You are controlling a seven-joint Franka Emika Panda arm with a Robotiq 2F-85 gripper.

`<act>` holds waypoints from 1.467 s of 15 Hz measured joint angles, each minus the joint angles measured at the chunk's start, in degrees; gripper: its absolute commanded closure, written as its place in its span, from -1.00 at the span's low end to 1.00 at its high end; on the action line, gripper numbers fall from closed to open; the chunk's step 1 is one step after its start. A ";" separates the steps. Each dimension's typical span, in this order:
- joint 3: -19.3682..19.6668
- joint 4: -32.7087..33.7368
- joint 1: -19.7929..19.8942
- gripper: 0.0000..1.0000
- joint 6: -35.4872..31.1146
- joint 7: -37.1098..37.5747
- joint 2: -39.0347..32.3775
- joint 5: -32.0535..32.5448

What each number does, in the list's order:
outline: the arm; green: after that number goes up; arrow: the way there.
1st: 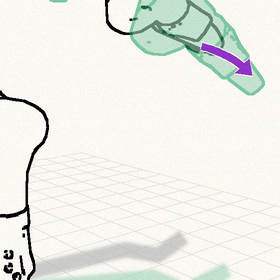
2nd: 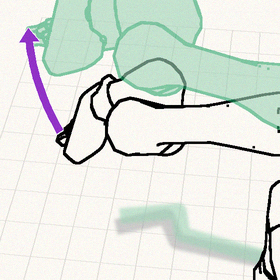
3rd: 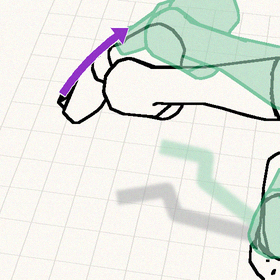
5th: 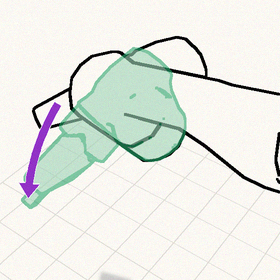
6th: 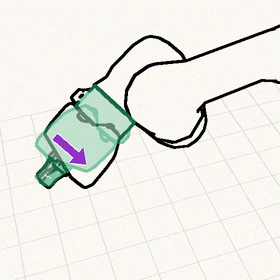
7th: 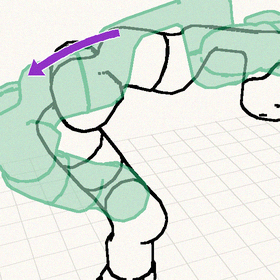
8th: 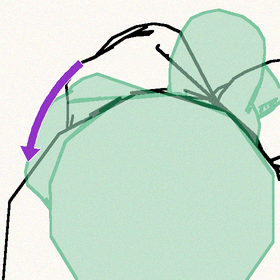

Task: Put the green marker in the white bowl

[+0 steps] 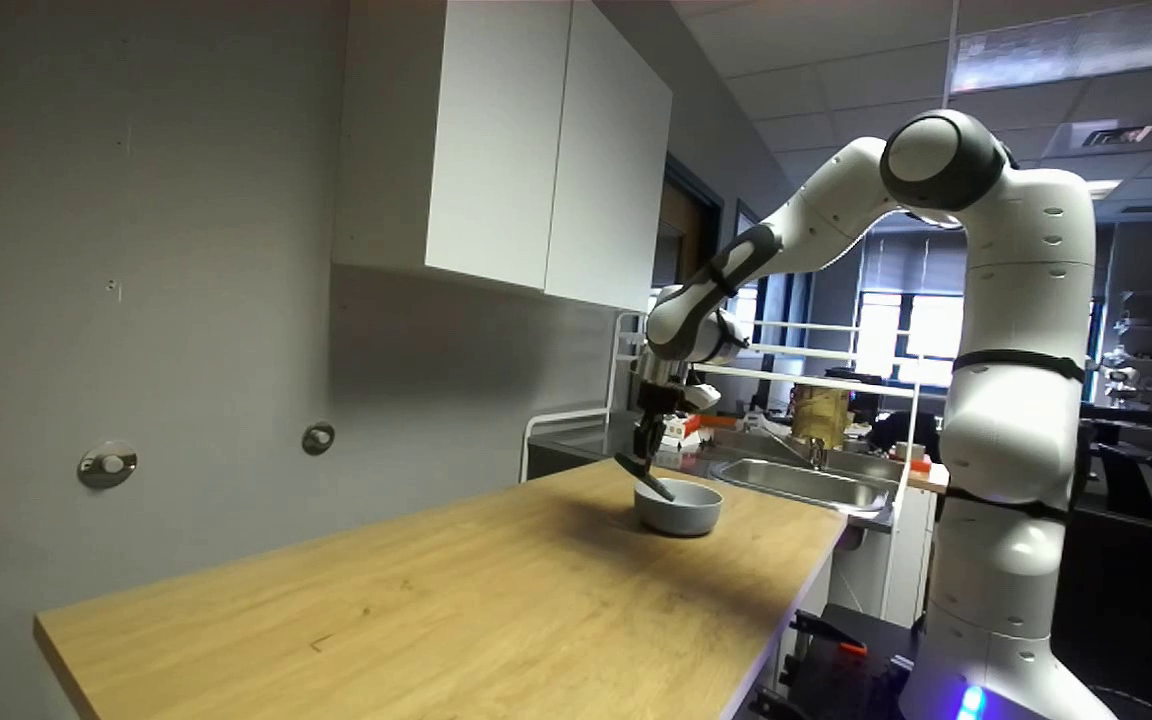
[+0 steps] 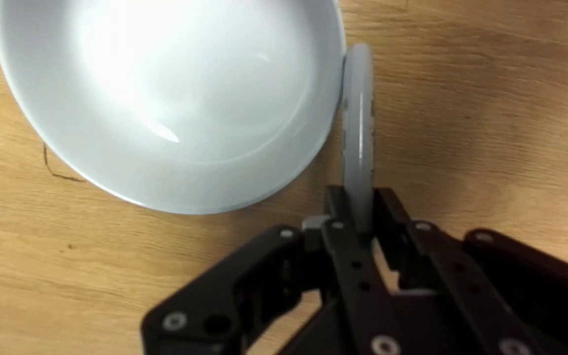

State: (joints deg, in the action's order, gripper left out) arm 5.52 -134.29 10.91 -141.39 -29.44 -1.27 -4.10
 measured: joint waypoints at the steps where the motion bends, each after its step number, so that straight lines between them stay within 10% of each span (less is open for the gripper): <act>1: 0.40 -0.72 0.00 0.83 -0.69 0.00 0.72 -0.23; 12: 5.02 -4.49 0.02 0.83 -9.32 -16.19 2.53 -11.98; 13: 5.05 -4.49 0.02 0.23 -9.36 -17.97 2.26 -13.26; 15: 5.06 -4.44 0.02 -0.01 -9.38 -21.10 1.65 -15.46; 16: 5.07 -4.39 0.02 0.36 -9.37 -22.28 1.33 -16.24; 22: 5.07 -4.40 -0.01 -0.01 -9.35 -22.42 0.97 -16.28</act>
